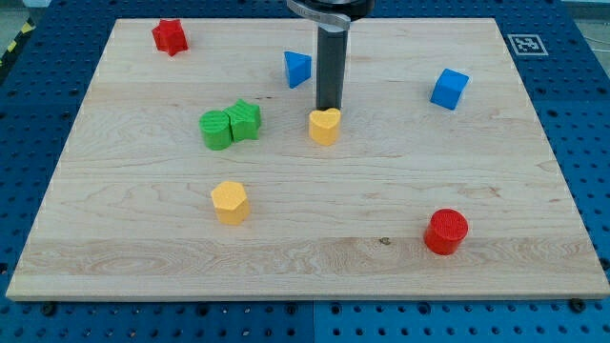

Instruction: Drag the yellow heart towards bottom

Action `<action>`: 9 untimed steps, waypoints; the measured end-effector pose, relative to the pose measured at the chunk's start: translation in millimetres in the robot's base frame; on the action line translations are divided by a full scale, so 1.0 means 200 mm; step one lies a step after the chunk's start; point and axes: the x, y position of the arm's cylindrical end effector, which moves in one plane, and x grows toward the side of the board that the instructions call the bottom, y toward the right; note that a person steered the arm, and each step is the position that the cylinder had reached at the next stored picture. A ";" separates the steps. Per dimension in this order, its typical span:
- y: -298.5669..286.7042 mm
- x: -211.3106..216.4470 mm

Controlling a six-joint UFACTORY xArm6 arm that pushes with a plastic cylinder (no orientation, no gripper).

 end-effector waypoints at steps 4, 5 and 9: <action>0.01 0.11; 0.01 0.18; -0.01 0.29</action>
